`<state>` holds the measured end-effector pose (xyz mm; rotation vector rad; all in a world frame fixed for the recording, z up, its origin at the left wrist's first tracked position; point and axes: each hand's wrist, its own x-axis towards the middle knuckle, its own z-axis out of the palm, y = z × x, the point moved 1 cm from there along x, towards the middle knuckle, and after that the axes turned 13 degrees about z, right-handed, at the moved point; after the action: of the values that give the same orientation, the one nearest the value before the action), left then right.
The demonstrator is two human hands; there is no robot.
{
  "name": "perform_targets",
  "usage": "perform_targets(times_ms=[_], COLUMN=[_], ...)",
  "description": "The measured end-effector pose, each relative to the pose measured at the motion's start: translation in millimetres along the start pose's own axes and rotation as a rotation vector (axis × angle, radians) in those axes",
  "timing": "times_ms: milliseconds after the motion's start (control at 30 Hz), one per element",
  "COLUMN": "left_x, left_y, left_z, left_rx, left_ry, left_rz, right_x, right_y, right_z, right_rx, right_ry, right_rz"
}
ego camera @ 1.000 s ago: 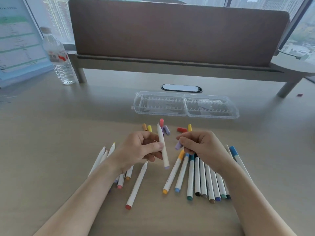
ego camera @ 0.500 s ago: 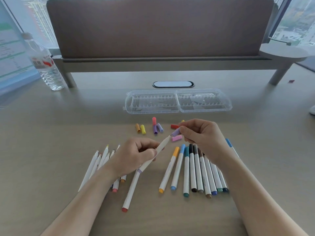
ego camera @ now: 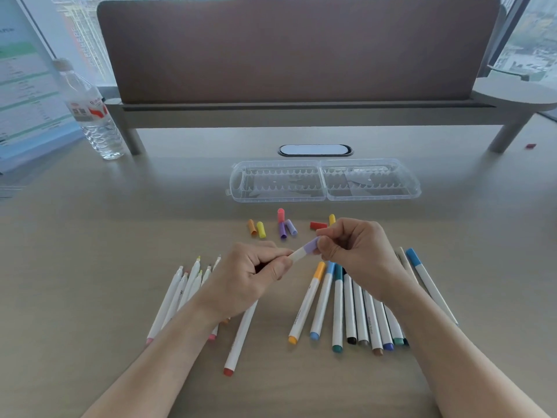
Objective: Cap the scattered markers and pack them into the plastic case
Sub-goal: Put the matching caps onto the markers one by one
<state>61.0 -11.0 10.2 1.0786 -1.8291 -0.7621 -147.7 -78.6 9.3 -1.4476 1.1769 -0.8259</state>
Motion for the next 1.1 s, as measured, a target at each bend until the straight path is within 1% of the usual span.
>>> perform_targets(times_ms=[100,200,333,467,567,633,667,733,867,933,1000,1100], left_x=[3.8,6.6,3.8,3.8,7.2,9.4,9.5,7.9,-1.4,-10.5,-21.4,-34.9], left_y=[1.9,6.9,10.2,23.2,31.2,29.1,27.0,22.0,15.6,17.5,20.8,31.3], left_z=[-5.1,-9.9,-5.6,14.2,32.8,38.7,38.3,29.7,3.5,-8.2,-17.9,-21.2], left_rx=[-0.009,-0.014,0.161,0.406,0.586,0.636,0.625,0.616,0.605,0.602,0.583,0.563], left_ry=[-0.009,-0.040,-0.101,-0.167,-0.274,-0.311,-0.309,-0.247,-0.031,0.051,0.047,-0.080], left_rz=[-0.109,-0.257,-0.357,-0.323,-0.227,-0.182,-0.184,-0.213,-0.277,-0.328,-0.396,-0.530], right_x=[5.4,8.3,11.0,9.8,8.7,8.9,8.9,8.7,9.0,9.0,9.5,9.0], right_y=[0.3,-1.6,-1.9,2.7,2.2,2.6,3.3,5.7,10.3,12.1,14.3,14.9], right_z=[0.7,0.0,-12.0,-19.2,-20.0,-20.7,-21.1,-22.0,-20.3,-18.3,-16.2,-12.5], right_rx=[-0.047,-0.090,-0.138,-0.173,-0.161,-0.164,-0.172,-0.193,-0.268,-0.302,-0.326,-0.348], right_ry=[0.003,0.063,0.175,0.207,0.213,0.219,0.221,0.221,0.200,0.188,0.184,0.170], right_rz=[0.013,0.002,0.016,0.042,0.036,0.031,0.028,0.034,0.035,0.032,0.025,0.001])
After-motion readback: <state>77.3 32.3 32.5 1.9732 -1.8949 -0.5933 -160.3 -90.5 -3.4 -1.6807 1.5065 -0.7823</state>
